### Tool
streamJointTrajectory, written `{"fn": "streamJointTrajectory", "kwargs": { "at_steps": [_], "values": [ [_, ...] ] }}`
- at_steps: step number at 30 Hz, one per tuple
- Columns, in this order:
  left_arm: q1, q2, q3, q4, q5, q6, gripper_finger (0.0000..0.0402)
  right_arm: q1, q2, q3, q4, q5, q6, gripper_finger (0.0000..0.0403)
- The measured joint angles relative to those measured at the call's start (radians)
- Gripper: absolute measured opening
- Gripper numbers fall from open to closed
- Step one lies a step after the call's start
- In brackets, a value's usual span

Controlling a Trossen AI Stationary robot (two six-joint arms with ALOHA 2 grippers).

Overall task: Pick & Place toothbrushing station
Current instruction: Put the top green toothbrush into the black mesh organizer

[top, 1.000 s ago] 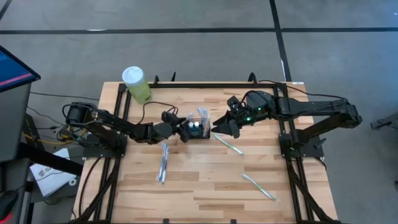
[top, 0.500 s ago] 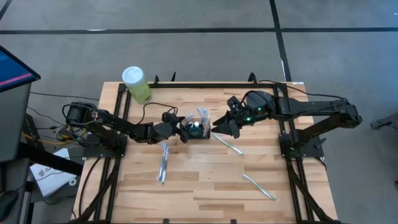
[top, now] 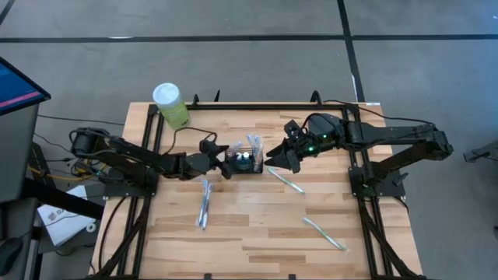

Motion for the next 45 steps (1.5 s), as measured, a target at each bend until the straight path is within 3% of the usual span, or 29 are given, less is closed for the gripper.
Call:
{"fn": "streamJointTrajectory", "kwargs": {
  "at_steps": [5,11,20,31,34,41,45],
  "values": [
    [-0.007,-0.122,0.000,-0.205,0.013,-0.054,0.0273,0.000,0.000,0.000,0.000,0.000,-0.010,0.0270],
    [-0.041,-0.268,0.000,-0.306,0.080,-0.128,0.0273,-0.004,0.000,0.000,-0.018,-0.012,-0.025,0.0270],
    [-0.063,-0.359,0.000,-0.370,0.424,-0.410,0.0261,-0.006,0.000,0.000,-0.181,-0.011,-0.103,0.0270],
    [-0.222,-0.356,0.000,-0.383,0.517,-0.599,0.0147,0.013,0.000,-0.001,-0.507,-0.009,-0.223,0.0270],
    [-0.260,-0.356,0.000,-0.385,0.518,-0.624,0.0110,0.030,0.000,-0.001,-0.526,0.037,-0.208,0.0270],
    [-0.312,-0.356,0.000,-0.385,0.497,-0.570,0.0015,0.052,0.066,-0.001,-0.571,0.121,-0.160,0.0265],
    [-0.321,-0.356,0.000,-0.387,0.469,-0.537,0.0004,0.086,0.170,-0.001,-0.613,0.154,-0.139,0.0244]
  ]
}}
